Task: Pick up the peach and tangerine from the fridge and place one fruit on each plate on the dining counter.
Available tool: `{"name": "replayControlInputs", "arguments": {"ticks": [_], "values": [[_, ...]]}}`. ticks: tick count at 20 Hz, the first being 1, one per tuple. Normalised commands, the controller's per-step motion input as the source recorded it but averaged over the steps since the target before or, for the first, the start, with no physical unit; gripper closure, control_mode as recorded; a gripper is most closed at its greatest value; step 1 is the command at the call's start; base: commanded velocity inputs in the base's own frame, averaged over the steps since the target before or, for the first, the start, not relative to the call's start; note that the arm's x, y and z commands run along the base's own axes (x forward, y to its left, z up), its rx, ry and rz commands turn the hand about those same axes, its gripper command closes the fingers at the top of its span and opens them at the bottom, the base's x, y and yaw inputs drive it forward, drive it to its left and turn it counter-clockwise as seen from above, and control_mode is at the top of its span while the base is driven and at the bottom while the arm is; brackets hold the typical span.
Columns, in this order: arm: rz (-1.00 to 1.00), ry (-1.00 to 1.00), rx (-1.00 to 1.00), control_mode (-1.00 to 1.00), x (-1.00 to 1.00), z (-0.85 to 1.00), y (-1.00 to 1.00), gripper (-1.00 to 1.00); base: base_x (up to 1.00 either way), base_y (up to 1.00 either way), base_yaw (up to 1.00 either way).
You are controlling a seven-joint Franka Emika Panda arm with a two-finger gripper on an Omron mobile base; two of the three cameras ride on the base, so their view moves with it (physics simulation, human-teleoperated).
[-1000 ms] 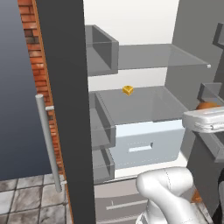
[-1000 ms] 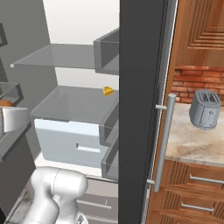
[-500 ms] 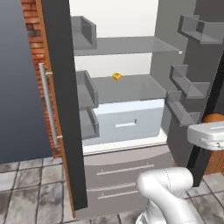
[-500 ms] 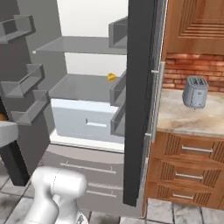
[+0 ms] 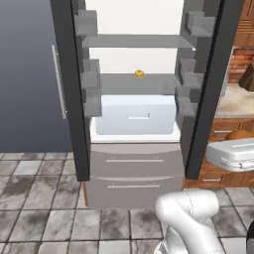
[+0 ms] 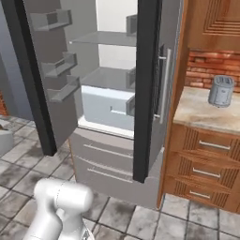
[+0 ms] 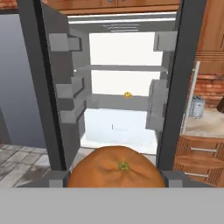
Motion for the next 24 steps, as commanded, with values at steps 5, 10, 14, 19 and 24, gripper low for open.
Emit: {"name": "replayControlInputs", "arguments": {"ticks": [5, 10, 14, 19, 24], "values": [[0.0, 0.0, 0.0, 1.0, 0.0, 0.0, 0.0, 1.0, -0.79, -0.72, 0.39], [0.0, 0.0, 0.0, 1.0, 0.0, 0.0, 0.0, 1.0, -0.97, -0.8, 0.32], [0.0, 0.0, 0.0, 1.0, 0.0, 0.0, 0.0, 1.0, -0.74, -0.79, 0.32], [0.0, 0.0, 0.0, 1.0, 0.0, 0.0, 0.0, 1.0, -0.86, -0.74, 0.27], [0.0, 0.0, 0.0, 1.0, 0.0, 0.0, 0.0, 1.0, -1.0, -0.55, 0.09]]}}
